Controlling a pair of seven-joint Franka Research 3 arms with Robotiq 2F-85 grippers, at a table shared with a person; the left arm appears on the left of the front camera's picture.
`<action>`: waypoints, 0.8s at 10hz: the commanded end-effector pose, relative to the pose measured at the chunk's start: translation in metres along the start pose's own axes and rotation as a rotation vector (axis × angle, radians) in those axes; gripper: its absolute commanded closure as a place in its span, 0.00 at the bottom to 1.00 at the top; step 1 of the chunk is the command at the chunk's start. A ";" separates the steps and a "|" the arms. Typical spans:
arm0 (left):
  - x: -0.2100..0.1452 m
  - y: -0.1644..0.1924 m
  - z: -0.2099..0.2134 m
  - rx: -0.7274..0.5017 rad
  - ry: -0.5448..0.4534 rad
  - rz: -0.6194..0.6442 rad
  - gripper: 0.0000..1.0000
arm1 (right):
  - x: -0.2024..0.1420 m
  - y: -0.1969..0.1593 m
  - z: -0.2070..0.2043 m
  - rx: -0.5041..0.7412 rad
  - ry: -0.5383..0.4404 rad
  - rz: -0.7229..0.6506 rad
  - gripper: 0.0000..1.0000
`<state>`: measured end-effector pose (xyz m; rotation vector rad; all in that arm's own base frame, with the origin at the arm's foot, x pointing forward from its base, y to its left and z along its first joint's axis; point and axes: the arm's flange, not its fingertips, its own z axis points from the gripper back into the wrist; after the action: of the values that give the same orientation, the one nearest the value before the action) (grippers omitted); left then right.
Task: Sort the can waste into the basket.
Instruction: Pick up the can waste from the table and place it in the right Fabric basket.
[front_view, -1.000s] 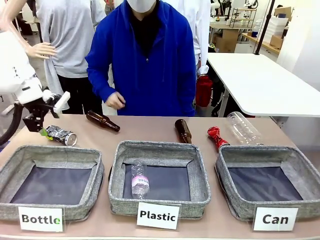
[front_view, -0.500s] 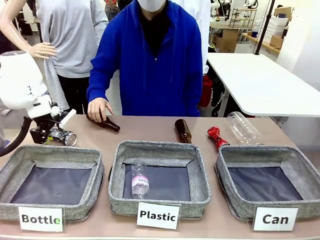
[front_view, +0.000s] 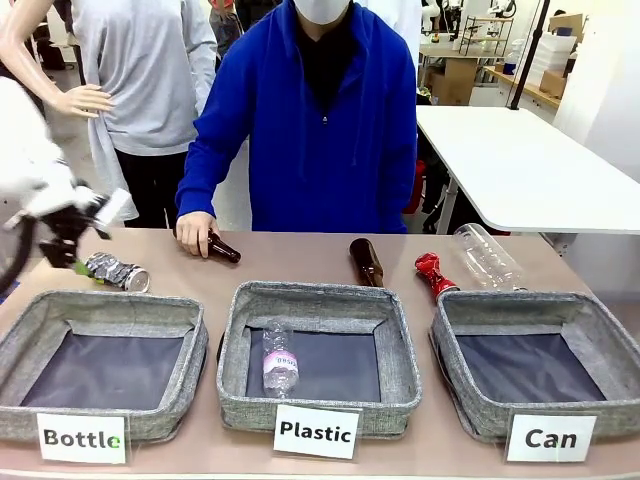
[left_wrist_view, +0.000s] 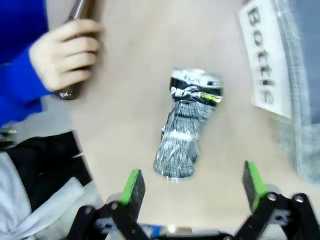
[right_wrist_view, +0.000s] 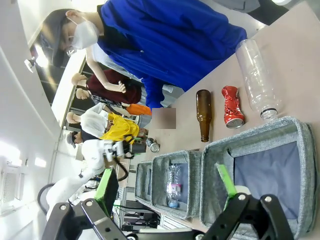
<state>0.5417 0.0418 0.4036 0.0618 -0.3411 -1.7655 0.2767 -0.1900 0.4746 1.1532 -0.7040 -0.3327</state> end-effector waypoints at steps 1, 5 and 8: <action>-0.065 -0.102 0.105 -0.099 -0.256 0.045 0.00 | 0.003 -0.001 -0.002 0.024 -0.016 0.028 0.00; -0.251 -0.240 0.164 0.242 -0.909 0.633 0.00 | 0.003 -0.001 -0.002 0.024 -0.016 0.028 0.00; -0.234 -0.228 0.155 0.223 -0.919 0.569 0.00 | 0.003 -0.001 -0.002 0.024 -0.016 0.028 0.00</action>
<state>0.3091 0.3611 0.4385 -0.6478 -1.1004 -1.0503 0.2769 -0.1899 0.4746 1.1530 -0.7028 -0.3321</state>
